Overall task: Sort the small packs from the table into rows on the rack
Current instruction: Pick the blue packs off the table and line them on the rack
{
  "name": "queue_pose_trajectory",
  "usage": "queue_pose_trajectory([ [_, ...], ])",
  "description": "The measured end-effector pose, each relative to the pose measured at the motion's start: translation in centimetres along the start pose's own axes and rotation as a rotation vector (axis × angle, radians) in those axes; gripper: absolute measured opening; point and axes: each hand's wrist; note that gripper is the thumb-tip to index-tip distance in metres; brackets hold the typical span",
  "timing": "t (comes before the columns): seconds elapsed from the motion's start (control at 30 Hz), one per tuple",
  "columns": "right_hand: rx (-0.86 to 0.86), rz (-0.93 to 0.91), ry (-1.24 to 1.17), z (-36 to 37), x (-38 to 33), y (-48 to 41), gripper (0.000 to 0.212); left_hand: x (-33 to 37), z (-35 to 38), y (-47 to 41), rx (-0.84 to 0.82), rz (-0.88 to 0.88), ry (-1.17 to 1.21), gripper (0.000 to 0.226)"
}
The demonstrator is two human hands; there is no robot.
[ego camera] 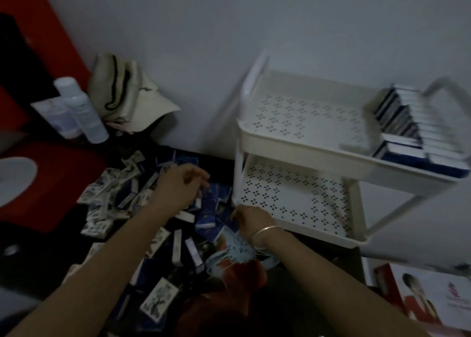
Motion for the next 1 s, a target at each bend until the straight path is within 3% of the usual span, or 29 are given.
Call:
queue_pose_trajectory([
  [0.1, -0.133, 0.096, 0.146, 4.5, 0.9, -2.2, 0.066, -5.4, 0.8, 1.1, -0.115, -0.060, -0.216, 0.022],
  [0.17, -0.150, 0.166, 0.265, 6.9, 1.0, -2.9, 0.071, -8.2, 1.1, 1.2, -0.208, -0.063, -0.319, 0.021],
  [0.27, -0.023, 0.197, 0.389, 9.2, 0.9, -2.8, 0.065, -9.9, 1.8, 0.2, -0.276, 0.072, -0.507, 0.024],
  [0.43, 0.228, 0.303, 0.164, 9.4, 2.0, -2.3, 0.036, -10.5, 4.3, -2.9, -0.316, 0.334, -0.850, 0.034],
  [0.5, 0.198, 0.367, 0.034, 9.5, 2.7, -2.2, 0.033, -10.9, 5.1, -4.1, -0.366, 0.395, -1.016, 0.040],
  [0.67, 0.230, 0.522, -0.015, 9.9, 4.0, -1.1, 0.069, -11.3, 6.4, -5.9, -0.449, 0.389, -1.291, 0.062],
  [0.8, 0.212, 0.512, 0.045, 10.4, 4.5, -0.3, 0.052, -10.8, 7.1, -7.2, -0.457, 0.413, -1.355, 0.076],
  [1.0, 0.225, 0.482, -0.094, 9.2, 4.0, 0.9, 0.045, -10.9, 7.9, -6.6, -0.437, 0.472, -1.381, 0.070],
])
Point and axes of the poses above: each hand's wrist, its own y-axis away from the middle knuckle, its own z-axis out of the palm, x = y × z, and after that the axes turned 5 degrees about y, right-handed
